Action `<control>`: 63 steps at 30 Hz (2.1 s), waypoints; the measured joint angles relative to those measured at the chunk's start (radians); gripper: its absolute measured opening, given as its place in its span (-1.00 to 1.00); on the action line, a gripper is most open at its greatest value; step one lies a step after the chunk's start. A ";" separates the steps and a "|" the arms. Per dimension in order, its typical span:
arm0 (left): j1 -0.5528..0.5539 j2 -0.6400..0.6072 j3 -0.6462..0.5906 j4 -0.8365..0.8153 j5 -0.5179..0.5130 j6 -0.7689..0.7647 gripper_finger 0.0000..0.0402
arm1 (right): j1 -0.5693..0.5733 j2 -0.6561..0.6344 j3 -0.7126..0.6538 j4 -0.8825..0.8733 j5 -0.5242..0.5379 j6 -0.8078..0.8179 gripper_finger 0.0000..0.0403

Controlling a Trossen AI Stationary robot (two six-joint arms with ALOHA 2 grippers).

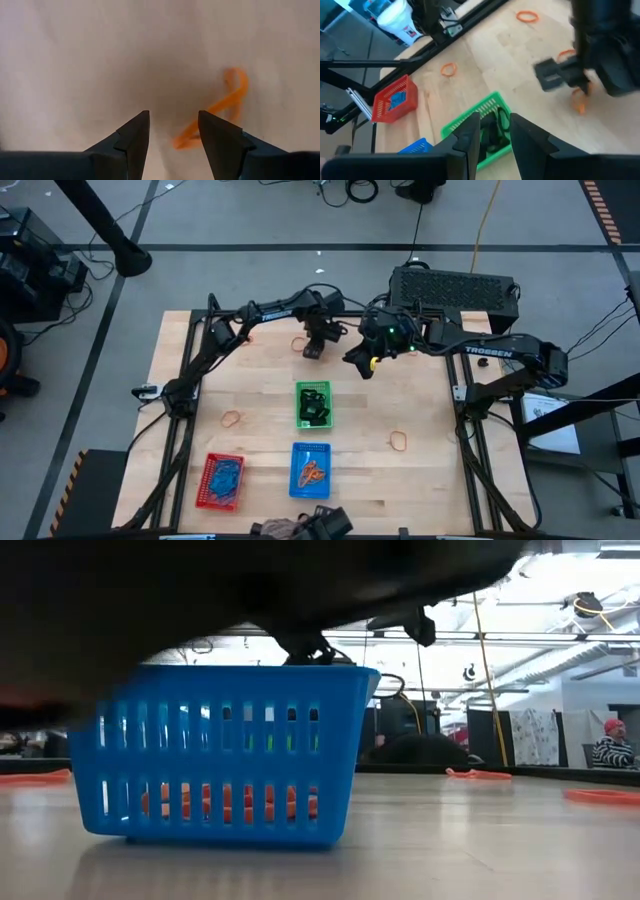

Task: Sort rubber bands into baskets
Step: Put the orange rubberband into the blue bin

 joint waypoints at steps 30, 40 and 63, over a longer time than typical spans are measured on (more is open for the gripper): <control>-0.009 -0.001 0.008 0.012 -0.059 0.217 -0.14 | 0.000 -0.046 0.000 -0.048 0.003 -0.022 -0.51; -0.031 -0.015 0.008 0.038 -0.016 0.245 -0.71 | 0.000 -0.046 0.000 -0.090 0.001 -0.039 -0.51; -0.189 -0.244 0.008 -0.292 0.043 -0.055 -0.99 | 0.001 -0.212 0.000 -0.255 0.006 -0.180 -0.51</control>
